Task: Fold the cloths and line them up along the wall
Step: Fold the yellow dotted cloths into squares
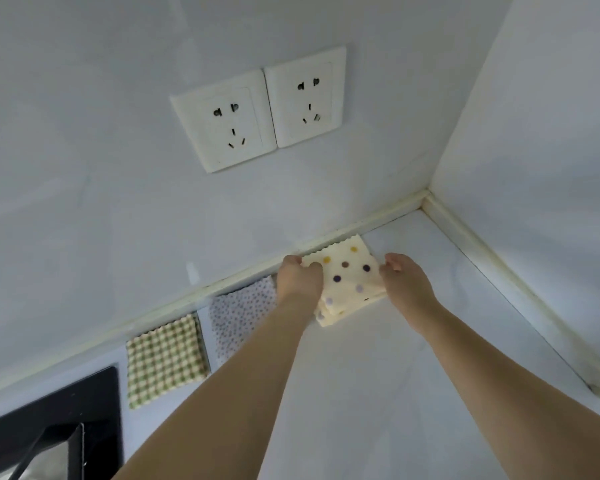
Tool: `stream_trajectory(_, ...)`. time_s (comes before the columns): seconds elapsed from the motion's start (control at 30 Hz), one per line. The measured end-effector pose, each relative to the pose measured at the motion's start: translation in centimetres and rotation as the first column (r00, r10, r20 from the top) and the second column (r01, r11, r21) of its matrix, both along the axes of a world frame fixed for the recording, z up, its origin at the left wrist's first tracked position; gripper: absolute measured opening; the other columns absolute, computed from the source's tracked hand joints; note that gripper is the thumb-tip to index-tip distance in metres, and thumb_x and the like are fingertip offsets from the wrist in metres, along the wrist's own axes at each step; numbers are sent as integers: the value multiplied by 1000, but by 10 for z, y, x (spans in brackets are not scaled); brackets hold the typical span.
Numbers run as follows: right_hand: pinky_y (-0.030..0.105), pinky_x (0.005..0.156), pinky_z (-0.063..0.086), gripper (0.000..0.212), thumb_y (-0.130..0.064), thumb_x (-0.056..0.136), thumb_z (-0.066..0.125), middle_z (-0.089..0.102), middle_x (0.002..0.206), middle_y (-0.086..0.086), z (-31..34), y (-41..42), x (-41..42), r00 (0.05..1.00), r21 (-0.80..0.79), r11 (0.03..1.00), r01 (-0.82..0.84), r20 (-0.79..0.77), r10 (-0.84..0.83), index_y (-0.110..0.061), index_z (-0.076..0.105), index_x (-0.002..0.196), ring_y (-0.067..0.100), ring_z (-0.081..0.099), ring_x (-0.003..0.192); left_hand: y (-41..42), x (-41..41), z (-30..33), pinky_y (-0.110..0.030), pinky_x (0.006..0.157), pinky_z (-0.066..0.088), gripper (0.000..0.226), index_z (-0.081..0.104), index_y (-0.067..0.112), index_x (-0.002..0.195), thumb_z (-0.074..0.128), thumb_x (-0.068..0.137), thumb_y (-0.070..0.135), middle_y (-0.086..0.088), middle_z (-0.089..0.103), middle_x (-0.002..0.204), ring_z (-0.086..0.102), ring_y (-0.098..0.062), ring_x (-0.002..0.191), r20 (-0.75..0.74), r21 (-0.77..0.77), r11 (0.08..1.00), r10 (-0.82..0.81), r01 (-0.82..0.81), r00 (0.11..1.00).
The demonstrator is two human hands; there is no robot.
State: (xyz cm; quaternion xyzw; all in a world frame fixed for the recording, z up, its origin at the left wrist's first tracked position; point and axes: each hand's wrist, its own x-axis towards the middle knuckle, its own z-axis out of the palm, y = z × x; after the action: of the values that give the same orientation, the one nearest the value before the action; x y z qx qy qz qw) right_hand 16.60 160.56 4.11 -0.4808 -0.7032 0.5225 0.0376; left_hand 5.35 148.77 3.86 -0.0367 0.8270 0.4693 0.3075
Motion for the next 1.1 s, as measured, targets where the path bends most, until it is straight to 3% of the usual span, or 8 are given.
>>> stream_trajectory(0.07,40,110,36,47,-20,96,41,45,145,1,0,-5,9,1000,51,999,19,-5,-19,-18,42,142,21,43,131,-5,8,7,-30,69,50,38,44,15,128,44,91,21,-3,55,118,57,-23,99,-156,-41,996,-81,75,984)
stream_trajectory(0.13,39,110,35,46,-19,95,41,43,146,0,5,-14,15,1000,122,992,16,-26,-13,-19,42,142,20,42,133,-14,17,15,-34,85,48,36,45,13,129,43,94,21,-4,49,126,51,-25,113,-312,-79,984,-177,161,933)
stream_trajectory(0.27,30,104,36,45,-13,94,44,44,142,2,25,-46,19,992,294,954,-62,-88,92,-16,43,139,18,43,128,-46,29,34,-33,93,40,36,44,13,133,42,97,20,-4,45,132,44,-21,120,-564,-265,911,-412,316,716)
stream_trajectory(0.37,37,107,37,46,-11,92,48,48,139,4,43,-77,17,977,425,895,-135,-93,192,-12,44,138,21,45,126,-80,33,48,-34,97,38,36,44,11,131,40,97,19,-5,46,131,40,-24,120,-646,-368,854,-519,367,559)
stream_trajectory(0.5,36,104,38,42,-5,89,52,54,132,10,66,-127,15,946,555,804,-213,-90,312,-4,50,131,27,48,122,-137,33,67,-36,96,40,37,46,10,132,43,97,21,-6,48,132,42,-25,120,-694,-429,845,-534,318,482)
stream_trajectory(0.73,45,107,35,44,-7,90,52,50,135,13,102,-239,12,889,622,709,-332,-46,457,-5,46,134,31,44,126,-266,32,96,-36,103,36,40,43,9,136,42,98,21,-7,46,136,41,-27,122,-736,-458,858,-514,234,441)
stream_trajectory(0.87,38,106,35,44,-9,92,52,49,137,13,120,-325,8,863,633,681,-368,-40,503,-5,46,135,29,43,128,-360,27,109,-33,105,35,42,39,11,139,39,100,25,-5,43,139,39,-24,125,-747,-473,863,-500,179,438)
stream_trajectory(1.1,40,109,35,45,-11,93,50,45,142,8,144,-471,5,800,626,630,-459,-17,599,-10,44,138,26,42,130,-516,31,136,-33,107,33,43,37,13,142,37,101,27,-4,41,143,37,-23,129,-723,-526,844,-510,107,466)
